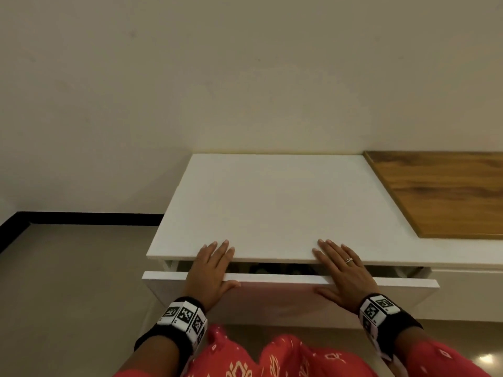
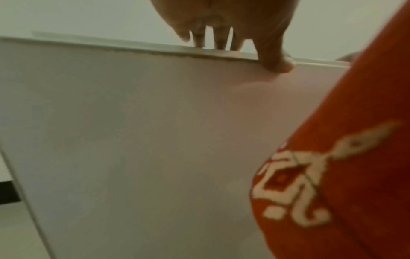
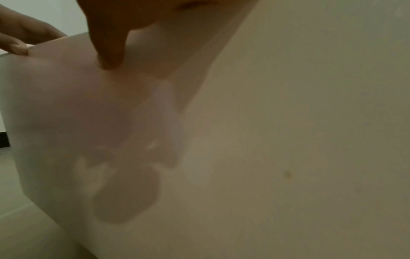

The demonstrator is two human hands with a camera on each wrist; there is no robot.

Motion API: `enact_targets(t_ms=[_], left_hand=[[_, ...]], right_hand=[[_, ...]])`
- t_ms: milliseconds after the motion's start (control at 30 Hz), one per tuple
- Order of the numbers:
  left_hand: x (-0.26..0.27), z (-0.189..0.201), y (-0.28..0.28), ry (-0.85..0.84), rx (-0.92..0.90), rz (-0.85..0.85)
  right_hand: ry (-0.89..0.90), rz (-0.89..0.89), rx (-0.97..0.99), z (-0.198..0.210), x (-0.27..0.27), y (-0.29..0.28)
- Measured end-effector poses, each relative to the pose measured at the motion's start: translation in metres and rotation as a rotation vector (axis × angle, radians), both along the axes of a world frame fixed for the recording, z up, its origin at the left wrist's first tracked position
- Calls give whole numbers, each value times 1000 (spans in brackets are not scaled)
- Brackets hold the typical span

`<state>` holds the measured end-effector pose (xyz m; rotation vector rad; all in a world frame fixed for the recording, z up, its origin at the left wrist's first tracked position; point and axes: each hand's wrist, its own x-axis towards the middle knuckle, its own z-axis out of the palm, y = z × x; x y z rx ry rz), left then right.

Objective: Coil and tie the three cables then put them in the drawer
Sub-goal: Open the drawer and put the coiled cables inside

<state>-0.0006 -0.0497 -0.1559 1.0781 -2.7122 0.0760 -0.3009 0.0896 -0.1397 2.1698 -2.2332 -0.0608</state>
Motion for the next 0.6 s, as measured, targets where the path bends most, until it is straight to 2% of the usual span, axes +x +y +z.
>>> enact_targets(t_ms=[133, 233, 300, 367, 533, 600], left_hand=[[-15, 11, -2, 44, -157, 18], [-25, 16, -4, -15, -224, 57], [-27, 17, -5, -32, -262, 84], [-27, 17, -4, -50, -251, 92], [-23, 27, 6, 21, -152, 82], [-16, 27, 11, -8, -94, 52]], right_hand=[[-65, -69, -197, -12, 12, -8], [-45, -90, -387, -16, 17, -20], [-78, -143, -311, -13, 20, -28], [-36, -165, -259, -7, 23, -30], [0, -184, -125, 14, 32, -27], [5, -188, -74, 24, 37, -19]])
